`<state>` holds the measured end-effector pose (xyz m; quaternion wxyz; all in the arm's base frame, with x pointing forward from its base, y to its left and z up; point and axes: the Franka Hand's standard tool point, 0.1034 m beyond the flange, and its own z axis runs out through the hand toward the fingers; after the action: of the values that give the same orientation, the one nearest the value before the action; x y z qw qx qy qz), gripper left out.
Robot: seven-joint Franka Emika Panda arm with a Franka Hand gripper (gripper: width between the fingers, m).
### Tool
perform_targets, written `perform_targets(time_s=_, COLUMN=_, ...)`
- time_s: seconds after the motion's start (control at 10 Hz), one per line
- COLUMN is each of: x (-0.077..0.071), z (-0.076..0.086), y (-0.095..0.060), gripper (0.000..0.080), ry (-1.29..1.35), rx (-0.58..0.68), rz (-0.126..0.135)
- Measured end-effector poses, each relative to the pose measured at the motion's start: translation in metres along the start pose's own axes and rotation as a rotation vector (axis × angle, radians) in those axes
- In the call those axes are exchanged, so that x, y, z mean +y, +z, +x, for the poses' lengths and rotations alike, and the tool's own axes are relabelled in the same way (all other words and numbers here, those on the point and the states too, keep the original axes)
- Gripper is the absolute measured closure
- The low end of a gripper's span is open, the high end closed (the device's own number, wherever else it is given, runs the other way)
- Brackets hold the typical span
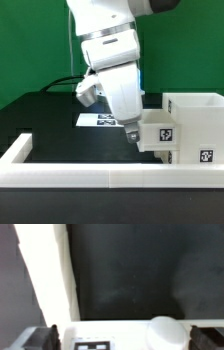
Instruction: Assemble drawer
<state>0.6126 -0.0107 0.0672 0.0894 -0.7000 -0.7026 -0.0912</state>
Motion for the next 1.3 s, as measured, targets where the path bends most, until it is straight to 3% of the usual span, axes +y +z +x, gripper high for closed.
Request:
perform_targets(time_s=0.2, x=0.003, z=0.020, y=0.003, gripper=0.0150, ry=0.013, rx=0.007, rz=-0.010)
perform_targets(time_s=0.6, x=0.002, z=0.043, y=0.010, gripper=0.0150, ry=0.040, rx=0.014, rz=0.000)
perform_targets(time_s=1.0, x=0.004, z=0.041, y=0.008, gripper=0.0150, ry=0.051, rx=0.014, rz=0.000)
perform_targets(time_s=1.1, x=0.000, z=0.026, y=0.006, gripper=0.0150, ry=0.044, rx=0.011, rz=0.015)
perform_targets(time_s=1.3, x=-0.005, z=-0.001, y=-0.009, gripper=0.0150, ry=0.084, rx=-0.001, rz=0.001)
